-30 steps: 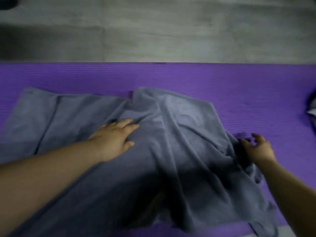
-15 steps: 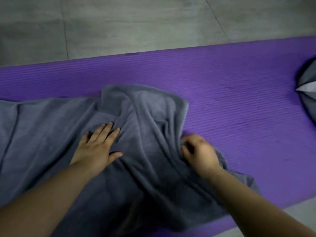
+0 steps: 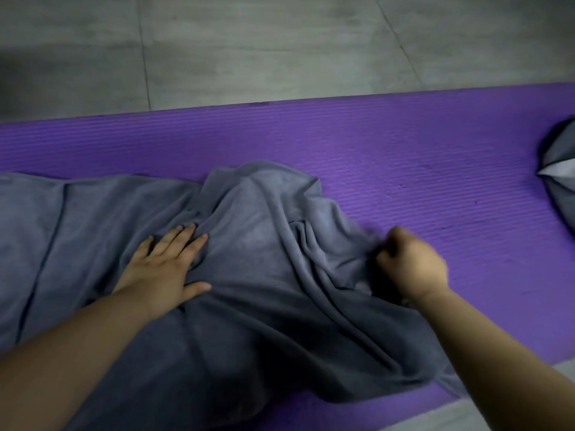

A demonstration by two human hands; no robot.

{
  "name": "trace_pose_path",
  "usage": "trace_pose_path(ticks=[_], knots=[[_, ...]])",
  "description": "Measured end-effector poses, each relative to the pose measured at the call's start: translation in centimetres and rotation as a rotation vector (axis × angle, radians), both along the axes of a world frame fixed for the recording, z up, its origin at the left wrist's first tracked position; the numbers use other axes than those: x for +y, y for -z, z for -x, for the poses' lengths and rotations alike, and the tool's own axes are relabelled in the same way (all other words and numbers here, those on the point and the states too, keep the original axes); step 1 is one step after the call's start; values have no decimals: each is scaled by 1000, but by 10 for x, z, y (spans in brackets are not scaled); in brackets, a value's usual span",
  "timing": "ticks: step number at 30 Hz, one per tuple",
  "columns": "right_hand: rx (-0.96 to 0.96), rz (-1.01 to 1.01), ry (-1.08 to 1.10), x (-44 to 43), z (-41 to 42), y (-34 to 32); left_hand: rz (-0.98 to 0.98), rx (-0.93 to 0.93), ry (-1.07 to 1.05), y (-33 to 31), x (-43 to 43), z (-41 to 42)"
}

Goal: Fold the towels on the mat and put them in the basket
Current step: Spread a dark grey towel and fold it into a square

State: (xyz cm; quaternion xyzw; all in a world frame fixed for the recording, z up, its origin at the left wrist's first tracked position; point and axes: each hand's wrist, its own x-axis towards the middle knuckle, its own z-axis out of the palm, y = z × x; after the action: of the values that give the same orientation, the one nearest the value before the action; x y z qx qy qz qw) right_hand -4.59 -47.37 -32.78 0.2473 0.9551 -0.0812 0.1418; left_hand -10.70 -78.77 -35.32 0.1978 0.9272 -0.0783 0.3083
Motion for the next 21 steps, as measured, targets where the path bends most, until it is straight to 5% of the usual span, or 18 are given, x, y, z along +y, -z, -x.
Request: trace_pose_path(ticks=[3,6,7,12,17,21], knots=[[465,-67,61,14,-7,-12,-19,15,-29,1,-4,-3],[222,130,-326,7,-33,0,-42,38,-29,2,-3,-4],[152,166,-310,-2,-42,3,-43,45,-23,3,-3,-3],[546,94,16,-2,-43,15,-242,197,-7,16,-8,-9],[155,286,292,8,-3,21,-330,275,76,32,-2,-13],[-42,178,134,11,8,18,-366,283,101,30,11,-11]])
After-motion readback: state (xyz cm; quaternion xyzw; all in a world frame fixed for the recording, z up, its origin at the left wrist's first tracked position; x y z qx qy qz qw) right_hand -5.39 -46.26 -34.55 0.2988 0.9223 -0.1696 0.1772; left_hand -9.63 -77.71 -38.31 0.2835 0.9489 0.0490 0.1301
